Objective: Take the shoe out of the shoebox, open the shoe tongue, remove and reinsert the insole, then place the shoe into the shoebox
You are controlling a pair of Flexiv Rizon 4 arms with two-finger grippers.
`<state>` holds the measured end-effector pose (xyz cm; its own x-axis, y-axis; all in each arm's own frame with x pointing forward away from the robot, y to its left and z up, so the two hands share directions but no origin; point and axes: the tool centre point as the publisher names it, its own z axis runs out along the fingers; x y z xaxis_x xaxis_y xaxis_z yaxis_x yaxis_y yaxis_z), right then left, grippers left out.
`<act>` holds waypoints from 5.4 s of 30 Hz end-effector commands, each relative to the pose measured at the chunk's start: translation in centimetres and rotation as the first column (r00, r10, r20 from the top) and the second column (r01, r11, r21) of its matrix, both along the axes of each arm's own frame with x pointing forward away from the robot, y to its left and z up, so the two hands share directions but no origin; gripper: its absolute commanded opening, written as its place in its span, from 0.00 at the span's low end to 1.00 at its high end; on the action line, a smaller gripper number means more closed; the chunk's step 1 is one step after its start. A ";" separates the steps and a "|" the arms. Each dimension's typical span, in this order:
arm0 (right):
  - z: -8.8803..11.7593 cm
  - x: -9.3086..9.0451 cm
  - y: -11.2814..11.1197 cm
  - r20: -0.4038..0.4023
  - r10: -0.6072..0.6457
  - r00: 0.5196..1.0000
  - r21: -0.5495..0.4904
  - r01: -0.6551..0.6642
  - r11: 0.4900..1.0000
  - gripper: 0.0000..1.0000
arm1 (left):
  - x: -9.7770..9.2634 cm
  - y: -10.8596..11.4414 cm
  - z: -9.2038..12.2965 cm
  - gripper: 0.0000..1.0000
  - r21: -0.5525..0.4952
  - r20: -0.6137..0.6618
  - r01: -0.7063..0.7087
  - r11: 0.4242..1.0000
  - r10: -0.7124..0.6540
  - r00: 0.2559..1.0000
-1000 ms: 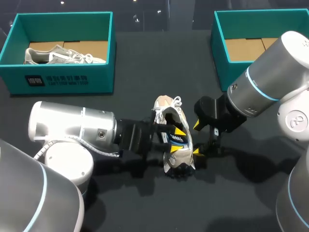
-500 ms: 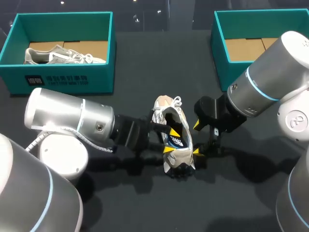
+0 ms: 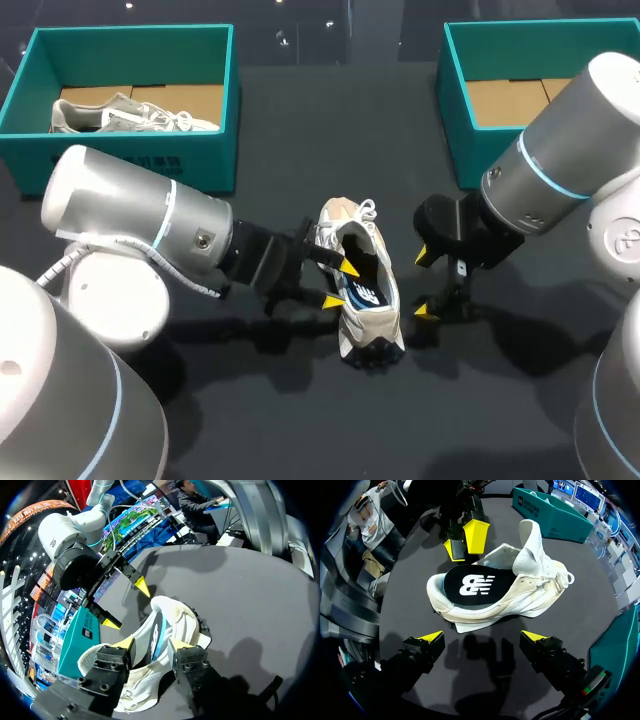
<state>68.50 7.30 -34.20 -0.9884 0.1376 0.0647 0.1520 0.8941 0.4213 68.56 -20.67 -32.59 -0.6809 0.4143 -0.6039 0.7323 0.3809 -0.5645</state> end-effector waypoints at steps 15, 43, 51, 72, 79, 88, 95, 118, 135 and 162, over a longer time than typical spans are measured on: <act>3.1 -1.4 -5.1 0.003 -0.002 1.000 0.037 0.002 0.999 1.00 | -0.1 5.5 4.7 0.42 0.137 -0.187 0.142 0.980 -0.115 0.976; 3.4 -1.5 -6.2 -0.021 0.001 1.000 0.038 0.000 0.999 1.00 | 0.3 8.3 8.6 0.00 0.271 -0.206 0.333 0.903 -0.284 0.936; 4.4 -2.7 -11.6 -0.059 -0.054 0.997 0.044 0.056 0.997 1.00 | 0.5 7.9 8.3 0.00 0.339 -0.206 0.416 0.844 -0.364 0.908; 4.7 -2.7 -14.6 -0.070 -0.080 0.994 0.044 0.083 0.996 1.00 | 1.9 2.8 8.9 0.00 0.560 -0.177 0.520 0.644 -0.520 0.835; 4.7 -2.7 -14.6 -0.070 -0.080 0.994 0.044 0.083 0.996 1.00 | 2.7 0.1 8.6 0.00 0.621 -0.204 0.537 0.572 -0.543 0.815; 4.7 -2.7 -14.6 -0.070 -0.080 0.994 0.044 0.083 0.996 1.00 | 2.7 0.1 8.6 0.00 0.621 -0.204 0.537 0.572 -0.543 0.815; 4.7 -2.7 -14.6 -0.070 -0.080 0.994 0.044 0.083 0.996 1.00 | 2.5 -1.7 6.7 0.00 0.626 -0.235 0.597 0.502 -0.609 0.758; 4.7 -2.7 -14.6 -0.070 -0.080 0.994 0.044 0.083 0.996 1.00 | 1.4 -1.6 0.5 0.00 0.662 -0.285 0.647 0.379 -0.671 0.685; 4.7 -2.7 -14.6 -0.070 -0.080 0.994 0.044 0.083 0.996 1.00 | 1.0 -1.7 -2.7 0.00 0.678 -0.271 0.637 0.368 -0.680 0.681; 4.7 -2.7 -14.6 -0.070 -0.080 0.994 0.044 0.083 0.996 1.00 | -0.1 -1.3 -3.3 0.00 0.680 -0.275 0.642 0.353 -0.689 0.670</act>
<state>65.95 -7.30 -29.50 -0.9671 0.2111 0.1420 0.2530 0.8562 0.4504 68.51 -21.50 -34.72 0.0326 0.9979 0.0552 0.9468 -0.0131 -0.3216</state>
